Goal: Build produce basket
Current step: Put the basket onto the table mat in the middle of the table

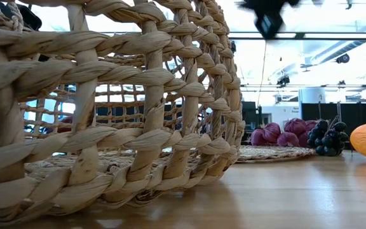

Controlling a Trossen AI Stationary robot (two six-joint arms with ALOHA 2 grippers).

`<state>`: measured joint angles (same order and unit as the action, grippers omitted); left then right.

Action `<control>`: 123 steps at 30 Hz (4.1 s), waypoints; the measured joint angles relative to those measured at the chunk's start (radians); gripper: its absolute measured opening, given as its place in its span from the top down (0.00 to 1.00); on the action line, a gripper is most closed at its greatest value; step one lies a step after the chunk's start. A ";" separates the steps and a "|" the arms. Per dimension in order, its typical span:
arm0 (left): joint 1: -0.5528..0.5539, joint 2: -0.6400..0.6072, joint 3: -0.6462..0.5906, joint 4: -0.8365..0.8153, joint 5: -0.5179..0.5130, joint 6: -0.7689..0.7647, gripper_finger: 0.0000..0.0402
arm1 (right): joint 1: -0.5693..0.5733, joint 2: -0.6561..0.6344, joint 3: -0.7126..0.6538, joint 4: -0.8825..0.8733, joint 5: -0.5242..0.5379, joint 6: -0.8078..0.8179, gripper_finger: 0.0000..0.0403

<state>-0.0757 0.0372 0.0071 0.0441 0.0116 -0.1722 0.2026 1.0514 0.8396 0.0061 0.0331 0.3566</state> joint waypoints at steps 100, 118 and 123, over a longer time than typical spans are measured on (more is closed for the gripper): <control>0.000 0.014 0.000 0.000 0.000 0.000 1.00 | -0.369 0.534 1.516 -1.003 -0.199 -0.025 0.94; 0.000 0.014 0.000 0.000 0.000 0.000 1.00 | -0.430 0.614 1.508 -1.504 0.285 -0.061 0.94; 0.000 0.015 0.000 -0.001 0.000 0.000 1.00 | -0.450 0.668 1.508 -1.507 0.282 -0.072 0.94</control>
<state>-0.0761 0.0525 0.0071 0.0426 0.0116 -0.1726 -0.2475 1.7193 2.3474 -1.5012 0.3155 0.2851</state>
